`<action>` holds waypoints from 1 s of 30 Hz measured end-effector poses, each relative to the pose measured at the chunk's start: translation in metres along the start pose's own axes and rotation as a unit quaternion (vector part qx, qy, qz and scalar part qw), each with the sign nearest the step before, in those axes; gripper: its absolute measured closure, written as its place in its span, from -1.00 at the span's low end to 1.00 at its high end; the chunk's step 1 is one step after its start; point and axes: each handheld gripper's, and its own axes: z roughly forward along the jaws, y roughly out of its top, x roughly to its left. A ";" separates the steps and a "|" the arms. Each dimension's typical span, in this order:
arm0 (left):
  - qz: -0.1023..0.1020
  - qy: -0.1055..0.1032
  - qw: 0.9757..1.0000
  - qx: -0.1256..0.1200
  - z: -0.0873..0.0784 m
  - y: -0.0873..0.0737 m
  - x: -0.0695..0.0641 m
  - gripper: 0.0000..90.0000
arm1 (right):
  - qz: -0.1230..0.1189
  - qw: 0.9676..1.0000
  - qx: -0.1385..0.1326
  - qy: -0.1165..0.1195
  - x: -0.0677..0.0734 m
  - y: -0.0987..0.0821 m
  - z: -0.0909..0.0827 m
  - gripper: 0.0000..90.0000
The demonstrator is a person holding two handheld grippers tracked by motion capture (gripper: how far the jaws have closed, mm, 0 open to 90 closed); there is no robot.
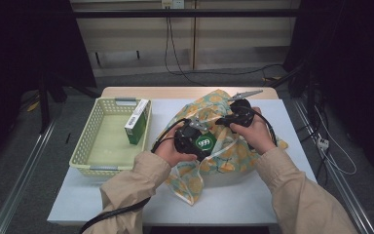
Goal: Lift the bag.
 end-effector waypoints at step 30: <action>-0.038 0.057 0.997 -0.032 0.031 0.026 0.048 -0.76 | 0.007 1.000 -0.004 0.001 -0.005 0.001 0.001 1.00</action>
